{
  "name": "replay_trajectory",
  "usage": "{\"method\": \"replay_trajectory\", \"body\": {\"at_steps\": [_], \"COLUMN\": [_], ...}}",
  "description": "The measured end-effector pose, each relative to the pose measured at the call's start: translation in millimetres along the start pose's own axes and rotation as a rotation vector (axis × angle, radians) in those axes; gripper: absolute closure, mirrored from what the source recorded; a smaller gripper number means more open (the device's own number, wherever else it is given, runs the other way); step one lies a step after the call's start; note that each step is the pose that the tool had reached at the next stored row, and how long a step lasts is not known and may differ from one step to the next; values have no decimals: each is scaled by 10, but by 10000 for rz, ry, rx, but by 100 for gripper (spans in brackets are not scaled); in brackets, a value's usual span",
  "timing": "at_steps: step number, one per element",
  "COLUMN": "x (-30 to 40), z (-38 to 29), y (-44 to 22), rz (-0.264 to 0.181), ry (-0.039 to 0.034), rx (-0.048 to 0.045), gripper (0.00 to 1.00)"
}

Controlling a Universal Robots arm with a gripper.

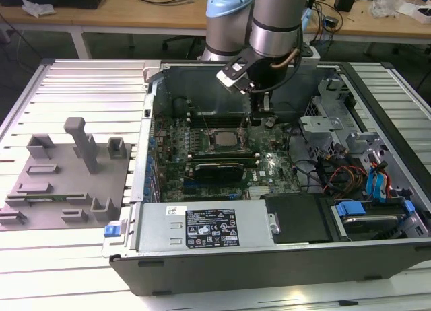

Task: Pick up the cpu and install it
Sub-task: 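Close the cpu cover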

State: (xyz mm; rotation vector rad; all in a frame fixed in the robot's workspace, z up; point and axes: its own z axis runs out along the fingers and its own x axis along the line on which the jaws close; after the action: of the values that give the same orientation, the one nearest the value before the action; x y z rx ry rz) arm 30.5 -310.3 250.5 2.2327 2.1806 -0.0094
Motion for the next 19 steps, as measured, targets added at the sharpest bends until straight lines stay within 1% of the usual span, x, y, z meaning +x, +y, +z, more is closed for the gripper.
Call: {"method": "replay_trajectory", "body": {"at_steps": [8, 13, 14, 16, 17, 19], "x": [1, 1, 2, 1, 1, 1], "z": [-1, -1, 0, 0, -1, 1], "y": [-169, -172, -172, -169, -169, -180], "rz": [11, 11, 11, 6, 5, -5], "ry": [5, -2, -1, -9, -12, -8], "rx": [-74, -65, 4, 210, 232, 233], "gripper": [89, 89, 89, 89, 89, 89]}}
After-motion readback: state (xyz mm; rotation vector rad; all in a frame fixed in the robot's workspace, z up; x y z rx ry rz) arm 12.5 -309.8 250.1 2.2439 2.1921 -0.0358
